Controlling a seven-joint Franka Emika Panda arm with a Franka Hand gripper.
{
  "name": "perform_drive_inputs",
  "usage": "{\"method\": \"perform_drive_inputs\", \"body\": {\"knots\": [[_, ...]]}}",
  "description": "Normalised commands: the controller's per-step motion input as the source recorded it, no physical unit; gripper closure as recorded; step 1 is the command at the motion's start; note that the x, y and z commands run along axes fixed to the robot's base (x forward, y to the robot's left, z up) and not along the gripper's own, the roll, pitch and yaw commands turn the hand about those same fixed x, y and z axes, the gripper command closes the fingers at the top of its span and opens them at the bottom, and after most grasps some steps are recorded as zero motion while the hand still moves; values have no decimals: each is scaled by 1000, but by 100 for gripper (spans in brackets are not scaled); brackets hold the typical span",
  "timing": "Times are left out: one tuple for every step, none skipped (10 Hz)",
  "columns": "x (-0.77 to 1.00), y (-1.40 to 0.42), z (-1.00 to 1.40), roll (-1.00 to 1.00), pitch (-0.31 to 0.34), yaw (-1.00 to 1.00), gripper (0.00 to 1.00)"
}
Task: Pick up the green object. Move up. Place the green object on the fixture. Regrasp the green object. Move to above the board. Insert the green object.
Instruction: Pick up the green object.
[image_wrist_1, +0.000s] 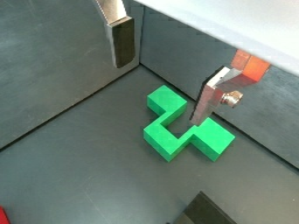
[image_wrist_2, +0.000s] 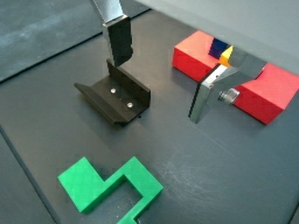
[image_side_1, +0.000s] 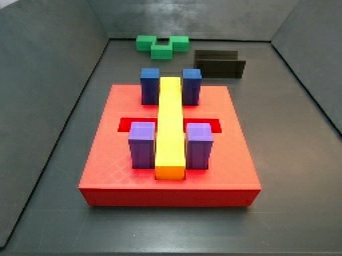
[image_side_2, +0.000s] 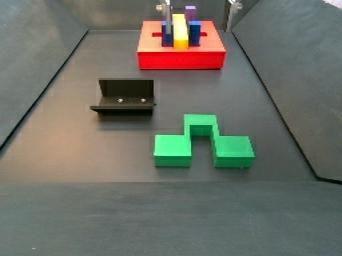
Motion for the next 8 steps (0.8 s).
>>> {"method": "perform_drive_inputs", "body": {"knots": [[-120, 391, -69, -171, -50, -231, 0], [0, 629, 0, -257, -89, -186, 0], [234, 743, -137, -227, -20, -117, 0], [394, 123, -360, 0, 4, 0, 0], [0, -77, -726, 149, -57, 0, 0], [-240, -234, -874, 179, -143, 0, 0], [-411, -257, -703, 263, -180, 0, 0], [-346, 0, -509, 231, -121, 0, 0]]}}
